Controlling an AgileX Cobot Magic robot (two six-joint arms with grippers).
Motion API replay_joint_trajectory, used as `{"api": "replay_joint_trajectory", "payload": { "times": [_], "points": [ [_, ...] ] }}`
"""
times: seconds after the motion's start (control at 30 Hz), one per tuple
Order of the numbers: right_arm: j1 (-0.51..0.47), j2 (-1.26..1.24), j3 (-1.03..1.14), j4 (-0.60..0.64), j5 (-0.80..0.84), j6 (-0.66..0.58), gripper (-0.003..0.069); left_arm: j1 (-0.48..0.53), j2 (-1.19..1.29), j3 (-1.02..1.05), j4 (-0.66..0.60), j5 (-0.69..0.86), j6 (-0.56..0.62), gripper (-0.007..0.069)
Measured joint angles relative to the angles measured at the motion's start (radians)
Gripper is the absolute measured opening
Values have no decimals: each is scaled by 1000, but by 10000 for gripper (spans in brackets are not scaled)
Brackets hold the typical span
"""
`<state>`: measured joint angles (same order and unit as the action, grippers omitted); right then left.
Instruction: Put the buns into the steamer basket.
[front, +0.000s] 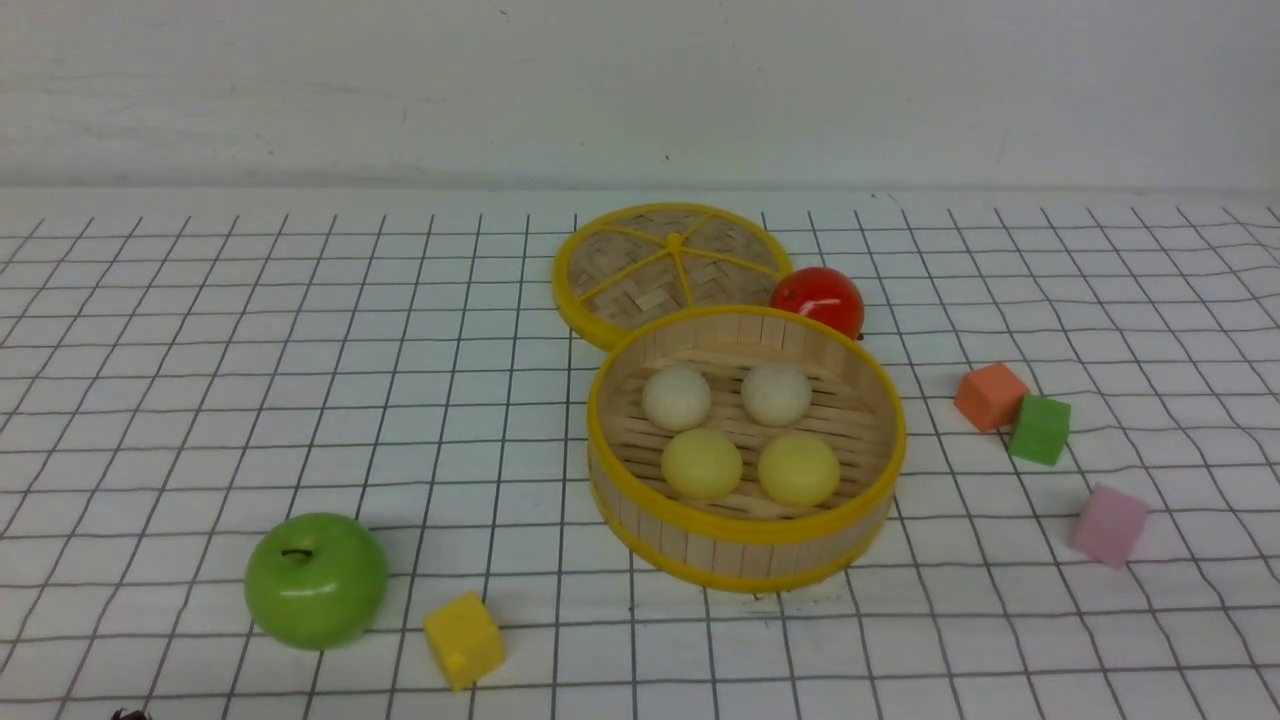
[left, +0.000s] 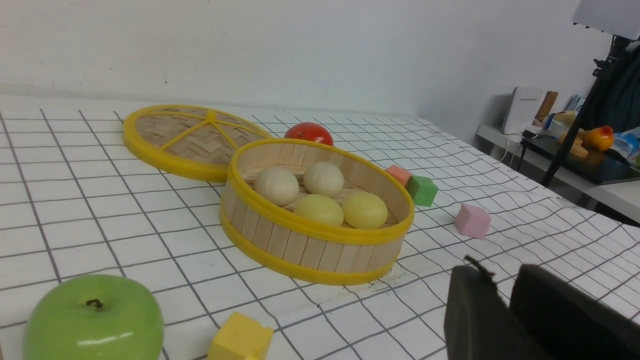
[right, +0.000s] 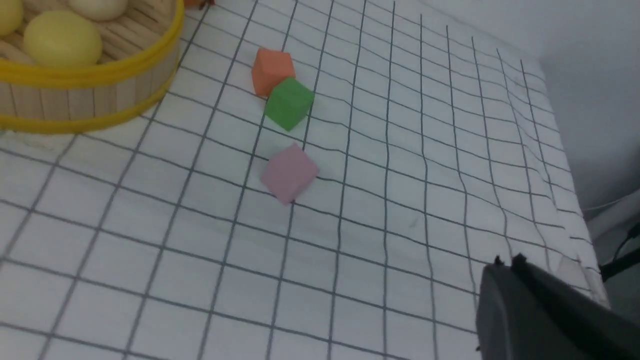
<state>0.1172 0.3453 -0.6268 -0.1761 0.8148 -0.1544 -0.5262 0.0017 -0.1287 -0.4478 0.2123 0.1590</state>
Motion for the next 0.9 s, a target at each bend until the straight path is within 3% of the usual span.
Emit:
{"api": "replay_joint_trajectory", "payload": {
  "times": [0.13,0.43,0.9],
  "points": [
    [-50,-45,140,94,-192,193,-10,0,0,0,0,0,0,115],
    [-76,-321,583,135,-438,244,-10,0,0,0,0,0,0,127],
    [-77,-356,644,198,-423,256,-3,0,-1,0,0,0,0,138]
  ]
}}
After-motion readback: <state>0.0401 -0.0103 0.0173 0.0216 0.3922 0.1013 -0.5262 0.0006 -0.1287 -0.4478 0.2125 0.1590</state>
